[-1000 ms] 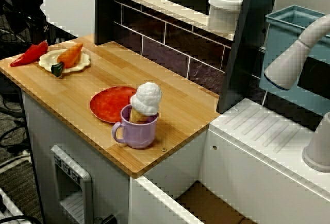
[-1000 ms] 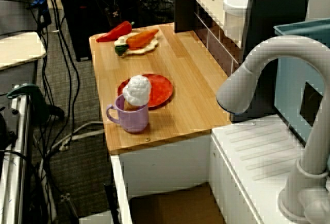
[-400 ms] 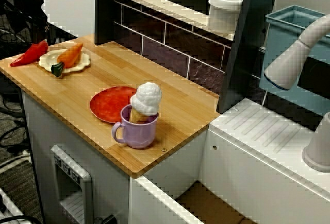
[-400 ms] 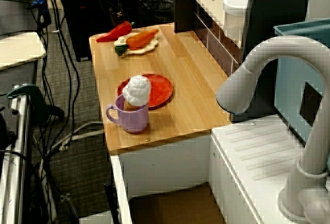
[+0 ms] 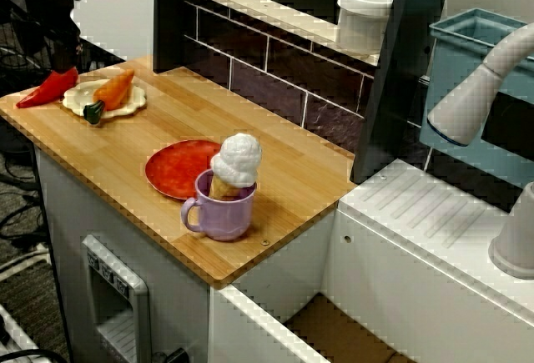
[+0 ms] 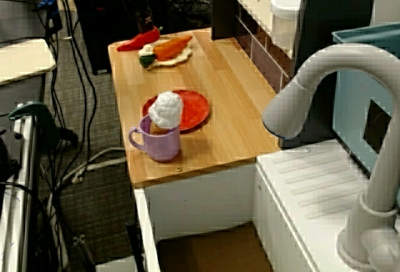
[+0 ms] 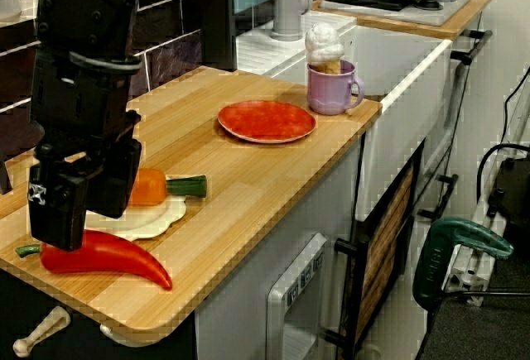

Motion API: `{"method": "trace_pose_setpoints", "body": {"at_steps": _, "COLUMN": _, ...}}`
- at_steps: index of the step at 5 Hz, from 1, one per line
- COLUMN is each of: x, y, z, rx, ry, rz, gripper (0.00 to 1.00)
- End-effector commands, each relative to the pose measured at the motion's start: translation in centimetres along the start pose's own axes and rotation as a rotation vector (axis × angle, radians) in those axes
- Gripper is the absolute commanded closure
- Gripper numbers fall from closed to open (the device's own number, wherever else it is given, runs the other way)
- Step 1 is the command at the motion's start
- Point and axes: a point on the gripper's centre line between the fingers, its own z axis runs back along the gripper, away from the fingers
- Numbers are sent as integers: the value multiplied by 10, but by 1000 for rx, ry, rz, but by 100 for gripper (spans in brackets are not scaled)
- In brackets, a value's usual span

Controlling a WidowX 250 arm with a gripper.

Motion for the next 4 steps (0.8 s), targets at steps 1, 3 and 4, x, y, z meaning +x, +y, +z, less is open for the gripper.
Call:
{"method": "trace_pose_setpoints", "body": {"at_steps": 1, "x": -5, "y": -4, "z": 16, "rx": 34, "ry": -38, "rz": -7, "gripper": 0}}
{"method": "trace_pose_setpoints", "body": {"at_steps": 3, "x": -7, "y": -6, "z": 10, "rx": 49, "ry": -26, "rz": -10, "gripper": 0}}
{"method": "trace_pose_setpoints", "body": {"at_steps": 4, "x": -7, "y": -6, "z": 6, "rx": 56, "ry": -16, "rz": -5, "gripper": 0}}
